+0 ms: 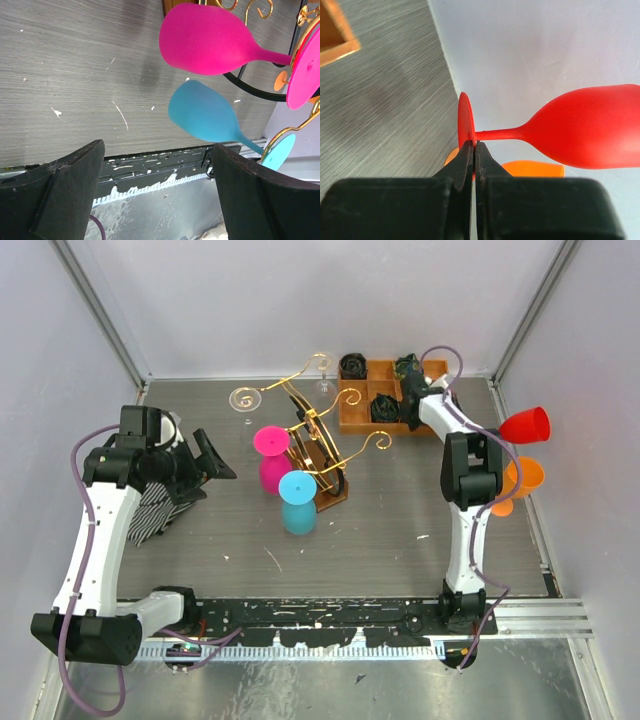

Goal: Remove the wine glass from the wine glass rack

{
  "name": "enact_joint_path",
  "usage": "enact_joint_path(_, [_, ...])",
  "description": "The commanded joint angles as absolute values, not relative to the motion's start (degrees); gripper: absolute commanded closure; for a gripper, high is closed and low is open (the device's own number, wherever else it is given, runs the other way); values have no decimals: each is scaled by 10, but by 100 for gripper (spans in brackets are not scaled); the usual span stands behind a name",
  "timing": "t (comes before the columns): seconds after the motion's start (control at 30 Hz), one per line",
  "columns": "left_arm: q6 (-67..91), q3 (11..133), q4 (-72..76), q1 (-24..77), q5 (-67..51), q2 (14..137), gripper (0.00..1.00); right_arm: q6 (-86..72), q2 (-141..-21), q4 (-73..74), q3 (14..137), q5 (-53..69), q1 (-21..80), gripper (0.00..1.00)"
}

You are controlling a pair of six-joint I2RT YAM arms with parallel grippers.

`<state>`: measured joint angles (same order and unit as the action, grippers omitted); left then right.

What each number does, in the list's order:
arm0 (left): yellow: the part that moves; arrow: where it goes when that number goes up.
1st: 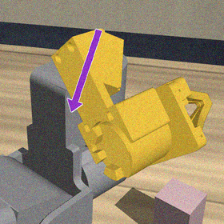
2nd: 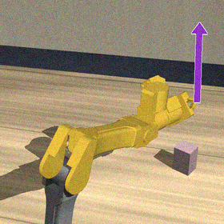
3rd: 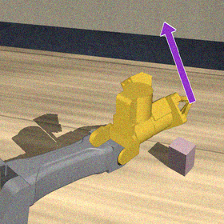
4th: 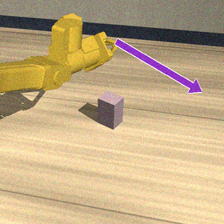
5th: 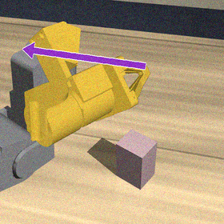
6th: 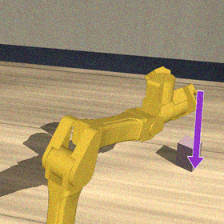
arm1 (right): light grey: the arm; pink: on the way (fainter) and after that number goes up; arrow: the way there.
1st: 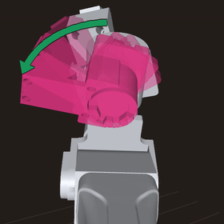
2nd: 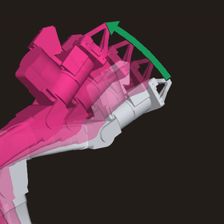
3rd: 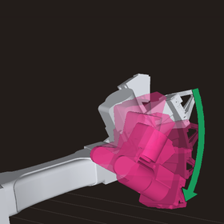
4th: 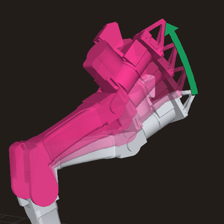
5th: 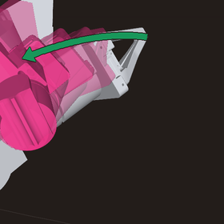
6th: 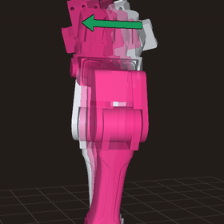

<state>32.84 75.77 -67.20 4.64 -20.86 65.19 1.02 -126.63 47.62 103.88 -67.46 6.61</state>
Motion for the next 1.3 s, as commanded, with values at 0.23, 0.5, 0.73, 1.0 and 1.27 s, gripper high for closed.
enact_joint_path(0.23, [317,776,-688,37,-232,641,6,-39,-1337,455,1006,-756,61,99])
enact_joint_path(0.5, [316,782,-692,34,-231,642,6,-64,-1372,485,1009,-715,62,99])
enact_joint_path(0.73, [318,771,-688,34,-233,644,6,-68,-1390,501,1022,-685,69,73])
enact_joint_path(1.0, [311,763,-691,30,-229,642,6,-74,-1397,508,1024,-613,82,64])
enact_joint_path(1.27, [312,759,-688,28,-233,645,6,-92,-1342,490,985,-494,85,52])
